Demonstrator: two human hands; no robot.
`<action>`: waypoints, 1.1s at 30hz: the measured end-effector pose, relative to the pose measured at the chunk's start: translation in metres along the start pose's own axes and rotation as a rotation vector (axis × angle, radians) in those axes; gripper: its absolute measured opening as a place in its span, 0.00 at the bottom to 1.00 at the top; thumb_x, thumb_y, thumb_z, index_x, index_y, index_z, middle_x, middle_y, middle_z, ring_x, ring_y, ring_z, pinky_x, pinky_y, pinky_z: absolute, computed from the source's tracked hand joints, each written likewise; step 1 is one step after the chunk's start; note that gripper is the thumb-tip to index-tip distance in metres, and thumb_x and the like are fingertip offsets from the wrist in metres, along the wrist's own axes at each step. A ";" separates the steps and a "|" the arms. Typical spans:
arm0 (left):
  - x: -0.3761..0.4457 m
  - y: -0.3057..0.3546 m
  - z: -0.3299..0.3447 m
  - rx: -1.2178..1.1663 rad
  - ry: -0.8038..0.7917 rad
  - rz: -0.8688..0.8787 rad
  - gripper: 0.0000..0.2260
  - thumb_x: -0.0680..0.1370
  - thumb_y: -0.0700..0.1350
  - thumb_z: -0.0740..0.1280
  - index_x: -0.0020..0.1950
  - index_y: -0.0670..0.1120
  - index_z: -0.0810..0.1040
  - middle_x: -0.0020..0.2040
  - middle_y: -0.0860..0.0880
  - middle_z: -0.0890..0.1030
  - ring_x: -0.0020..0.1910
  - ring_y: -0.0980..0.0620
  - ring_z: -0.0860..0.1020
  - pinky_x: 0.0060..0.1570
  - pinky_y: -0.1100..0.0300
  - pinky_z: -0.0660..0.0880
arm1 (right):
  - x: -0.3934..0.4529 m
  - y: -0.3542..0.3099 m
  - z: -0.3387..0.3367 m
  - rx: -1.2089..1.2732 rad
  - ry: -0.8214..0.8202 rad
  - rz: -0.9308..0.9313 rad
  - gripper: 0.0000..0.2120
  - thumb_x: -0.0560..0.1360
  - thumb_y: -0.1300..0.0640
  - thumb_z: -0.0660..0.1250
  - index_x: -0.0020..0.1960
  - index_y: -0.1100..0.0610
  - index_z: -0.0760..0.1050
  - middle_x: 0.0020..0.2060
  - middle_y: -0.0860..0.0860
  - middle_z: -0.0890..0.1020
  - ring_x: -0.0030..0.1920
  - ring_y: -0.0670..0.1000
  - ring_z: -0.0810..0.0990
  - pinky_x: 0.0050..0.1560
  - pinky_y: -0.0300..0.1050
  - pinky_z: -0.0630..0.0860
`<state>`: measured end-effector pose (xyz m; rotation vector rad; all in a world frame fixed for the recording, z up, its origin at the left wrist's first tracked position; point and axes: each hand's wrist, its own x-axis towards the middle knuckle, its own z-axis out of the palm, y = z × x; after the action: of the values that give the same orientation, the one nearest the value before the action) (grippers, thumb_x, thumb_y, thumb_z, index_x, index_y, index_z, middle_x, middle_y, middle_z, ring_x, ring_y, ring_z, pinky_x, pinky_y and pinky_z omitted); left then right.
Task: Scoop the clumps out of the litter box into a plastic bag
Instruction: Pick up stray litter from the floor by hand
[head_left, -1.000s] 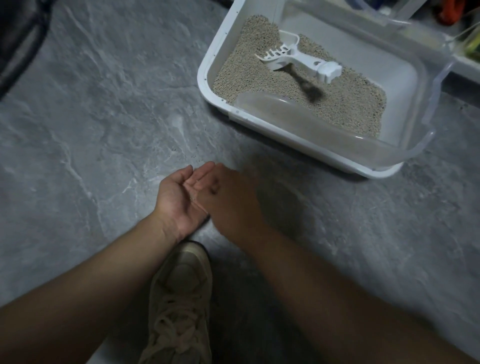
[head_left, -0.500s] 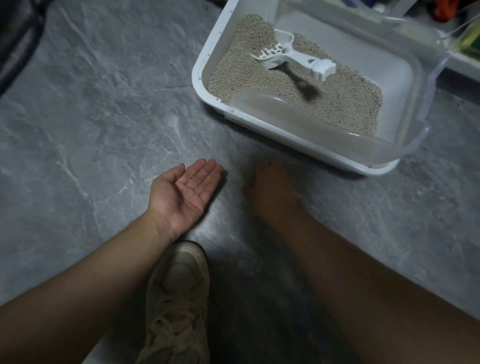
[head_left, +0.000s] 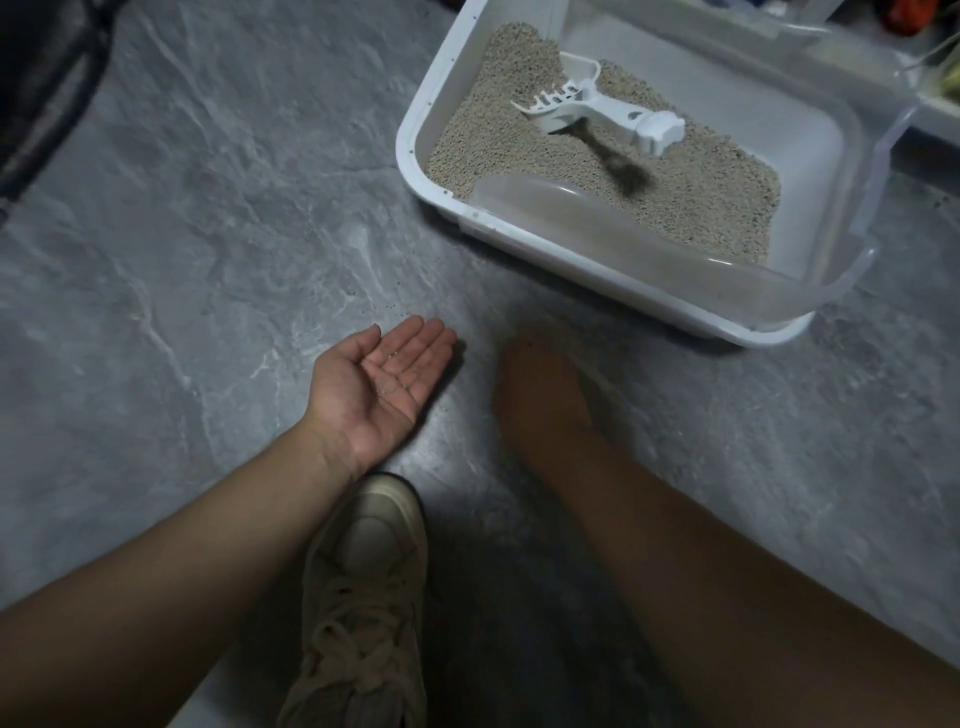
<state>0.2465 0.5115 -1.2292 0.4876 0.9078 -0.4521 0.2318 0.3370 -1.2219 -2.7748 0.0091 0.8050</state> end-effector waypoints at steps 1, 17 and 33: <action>0.000 0.000 0.000 0.001 0.001 0.000 0.19 0.84 0.45 0.57 0.60 0.33 0.80 0.58 0.34 0.84 0.54 0.35 0.85 0.53 0.43 0.83 | -0.002 0.001 -0.001 -0.009 -0.011 0.001 0.23 0.82 0.60 0.56 0.77 0.61 0.61 0.74 0.60 0.67 0.74 0.59 0.65 0.73 0.48 0.56; 0.002 -0.002 0.001 0.015 -0.020 -0.020 0.19 0.84 0.46 0.56 0.59 0.33 0.80 0.59 0.34 0.83 0.55 0.35 0.84 0.51 0.43 0.83 | -0.009 0.003 -0.006 0.087 0.060 0.076 0.18 0.81 0.59 0.58 0.70 0.61 0.70 0.68 0.61 0.73 0.68 0.60 0.71 0.70 0.48 0.61; -0.094 0.044 0.087 0.006 -0.091 -0.080 0.21 0.81 0.48 0.58 0.52 0.37 0.87 0.62 0.39 0.84 0.61 0.40 0.83 0.61 0.46 0.78 | -0.069 -0.115 -0.139 0.577 0.234 -0.200 0.03 0.75 0.60 0.67 0.48 0.57 0.78 0.47 0.54 0.81 0.48 0.53 0.79 0.49 0.53 0.76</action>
<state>0.2750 0.5116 -1.0965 0.4341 0.8408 -0.5456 0.2547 0.4105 -1.0448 -2.2567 0.0053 0.3491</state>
